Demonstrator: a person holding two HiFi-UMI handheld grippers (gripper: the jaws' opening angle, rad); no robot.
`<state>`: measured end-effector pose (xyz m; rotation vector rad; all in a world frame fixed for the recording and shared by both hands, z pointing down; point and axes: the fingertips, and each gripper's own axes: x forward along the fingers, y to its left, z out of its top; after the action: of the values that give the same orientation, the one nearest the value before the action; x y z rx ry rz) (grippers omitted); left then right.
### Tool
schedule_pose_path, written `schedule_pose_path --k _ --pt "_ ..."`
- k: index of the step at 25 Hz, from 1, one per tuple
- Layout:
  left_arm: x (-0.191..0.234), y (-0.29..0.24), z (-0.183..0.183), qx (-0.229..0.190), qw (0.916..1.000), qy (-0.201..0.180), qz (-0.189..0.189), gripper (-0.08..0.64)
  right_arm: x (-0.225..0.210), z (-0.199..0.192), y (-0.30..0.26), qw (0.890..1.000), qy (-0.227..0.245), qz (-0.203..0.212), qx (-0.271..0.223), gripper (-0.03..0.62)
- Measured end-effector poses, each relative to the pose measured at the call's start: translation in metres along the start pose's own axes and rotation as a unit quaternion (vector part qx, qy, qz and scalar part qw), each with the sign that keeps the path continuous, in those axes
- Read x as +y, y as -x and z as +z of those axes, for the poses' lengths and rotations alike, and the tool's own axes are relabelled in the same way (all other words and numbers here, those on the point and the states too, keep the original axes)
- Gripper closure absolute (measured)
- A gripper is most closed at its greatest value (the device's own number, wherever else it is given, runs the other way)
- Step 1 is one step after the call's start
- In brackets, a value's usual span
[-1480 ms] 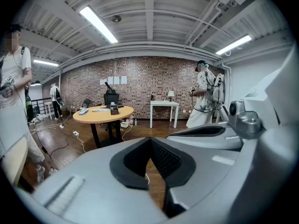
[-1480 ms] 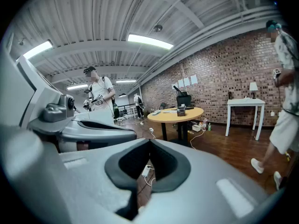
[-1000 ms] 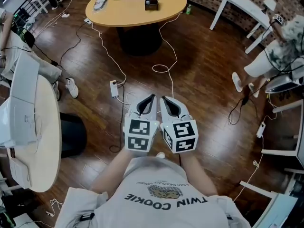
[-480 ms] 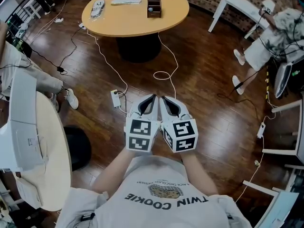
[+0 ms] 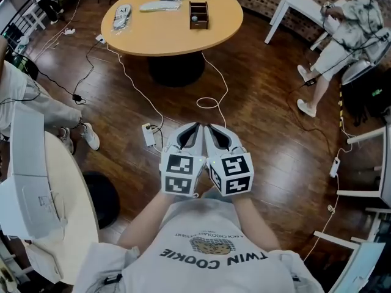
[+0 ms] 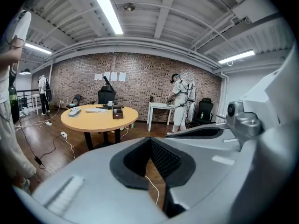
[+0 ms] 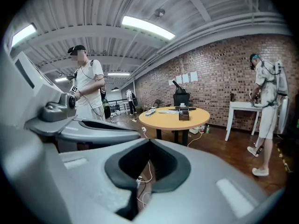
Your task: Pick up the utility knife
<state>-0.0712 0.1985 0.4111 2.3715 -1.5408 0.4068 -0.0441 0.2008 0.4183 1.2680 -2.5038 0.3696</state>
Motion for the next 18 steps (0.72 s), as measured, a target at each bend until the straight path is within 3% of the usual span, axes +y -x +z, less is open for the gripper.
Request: schedule_pose_path --k 9,18 --pt "0.014 -0.051 0.011 0.01 0.9999 -0.003 0.006 0.554 -0.041 0.008 -0.04 1.0 -0.008 0.008 0.002 0.591" --pt "0.03 -0.136 0.047 0.012 0.9993 0.002 0.034 0.553 -0.111 0.042 -0.097 0.999 -0.002 0.036 -0.003 0.591"
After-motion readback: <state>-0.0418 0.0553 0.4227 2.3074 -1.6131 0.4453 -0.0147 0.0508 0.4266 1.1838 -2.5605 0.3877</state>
